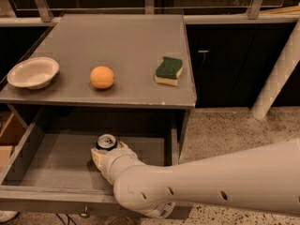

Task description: Place pepsi can into top drawer

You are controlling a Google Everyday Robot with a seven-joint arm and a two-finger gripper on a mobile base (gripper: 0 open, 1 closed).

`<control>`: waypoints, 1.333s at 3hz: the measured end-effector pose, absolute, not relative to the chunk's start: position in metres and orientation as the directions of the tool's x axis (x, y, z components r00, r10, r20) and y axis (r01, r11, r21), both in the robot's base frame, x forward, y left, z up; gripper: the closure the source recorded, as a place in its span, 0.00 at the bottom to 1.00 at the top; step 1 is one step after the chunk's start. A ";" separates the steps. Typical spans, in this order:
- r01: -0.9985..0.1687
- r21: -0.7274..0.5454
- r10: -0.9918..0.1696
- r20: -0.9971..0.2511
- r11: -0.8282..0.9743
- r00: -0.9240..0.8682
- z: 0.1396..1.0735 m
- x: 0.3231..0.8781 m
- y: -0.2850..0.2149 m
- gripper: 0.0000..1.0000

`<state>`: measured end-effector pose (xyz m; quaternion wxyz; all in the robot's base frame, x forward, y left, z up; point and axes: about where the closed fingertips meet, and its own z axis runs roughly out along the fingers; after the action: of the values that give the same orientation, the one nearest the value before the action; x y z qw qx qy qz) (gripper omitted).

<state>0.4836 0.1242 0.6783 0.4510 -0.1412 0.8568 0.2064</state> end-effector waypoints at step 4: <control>-0.331 0.269 0.066 -0.854 0.904 -0.516 0.679 0.490 0.119 1.00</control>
Offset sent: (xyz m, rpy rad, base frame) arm -0.0045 -0.0064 -0.0143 0.1158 0.0021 -0.1528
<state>0.4899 0.1194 0.6786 0.4857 -0.0783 0.8463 0.2042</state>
